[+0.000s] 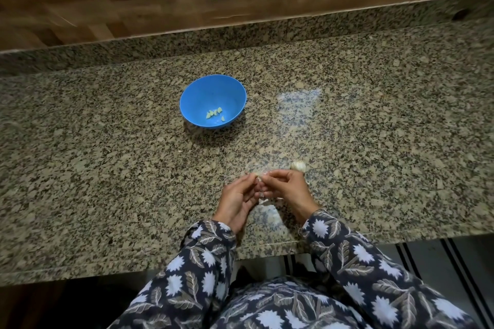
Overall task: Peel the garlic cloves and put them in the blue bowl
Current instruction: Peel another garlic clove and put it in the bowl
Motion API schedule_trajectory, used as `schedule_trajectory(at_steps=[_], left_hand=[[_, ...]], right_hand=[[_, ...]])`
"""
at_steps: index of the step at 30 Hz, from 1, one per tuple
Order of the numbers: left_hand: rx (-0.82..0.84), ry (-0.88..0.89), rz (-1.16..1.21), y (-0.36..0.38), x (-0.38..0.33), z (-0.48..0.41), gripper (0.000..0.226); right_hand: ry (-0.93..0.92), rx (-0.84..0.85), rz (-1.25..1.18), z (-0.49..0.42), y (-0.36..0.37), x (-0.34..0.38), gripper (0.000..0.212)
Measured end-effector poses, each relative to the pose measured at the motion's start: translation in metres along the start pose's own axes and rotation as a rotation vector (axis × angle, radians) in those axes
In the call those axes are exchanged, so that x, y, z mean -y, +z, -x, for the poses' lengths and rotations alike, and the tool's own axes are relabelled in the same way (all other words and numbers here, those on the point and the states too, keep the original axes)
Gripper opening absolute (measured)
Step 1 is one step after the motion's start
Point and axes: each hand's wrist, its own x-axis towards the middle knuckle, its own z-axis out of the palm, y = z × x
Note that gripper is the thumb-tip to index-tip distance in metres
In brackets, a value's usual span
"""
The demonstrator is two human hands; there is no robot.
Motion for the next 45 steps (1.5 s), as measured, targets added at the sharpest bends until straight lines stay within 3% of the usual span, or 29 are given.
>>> schedule_trajectory(at_steps=[6, 9, 13, 20, 26, 29, 32, 36, 41, 45], left_hand=[[-0.163, 0.127, -0.237, 0.0, 0.001, -0.002, 0.015], [-0.175, 0.195, -0.332, 0.003, -0.002, 0.0, 0.016], [-0.175, 0.251, -0.448, 0.006, -0.002, 0.0, 0.01], [-0.13, 0.348, -0.714, 0.008, -0.001, -0.001, 0.013], [0.003, 0.181, -0.651, 0.009, -0.013, -0.003, 0.015], [0.018, 0.004, -0.551, 0.007, -0.019, -0.005, 0.016], [0.027, -0.052, -0.565, 0.008, -0.021, -0.004, 0.02], [0.105, -0.108, -0.45, 0.013, -0.027, -0.004, 0.022], [0.131, -0.105, -0.36, 0.011, -0.027, -0.002, 0.02], [0.046, -0.032, -0.451, 0.013, -0.023, -0.003, 0.022]], right_hand=[[-0.173, -0.207, 0.519, -0.007, -0.002, -0.012, 0.008], [-0.189, -0.211, 0.586, -0.009, -0.005, -0.018, 0.019], [-0.206, -0.102, 0.493, -0.009, -0.005, -0.017, 0.02], [-0.146, -0.098, 0.283, -0.008, -0.008, -0.016, 0.008], [-0.196, -0.092, 0.292, -0.007, -0.009, -0.015, 0.008], [-0.244, -0.108, 0.463, -0.006, -0.008, -0.016, 0.013], [-0.306, -0.147, 0.589, -0.006, -0.006, -0.013, 0.023], [-0.233, -0.126, 0.272, -0.006, -0.008, -0.008, 0.019], [-0.196, -0.066, 0.158, -0.004, -0.006, -0.006, 0.007], [-0.101, -0.079, 0.119, -0.003, -0.007, -0.009, 0.025]])
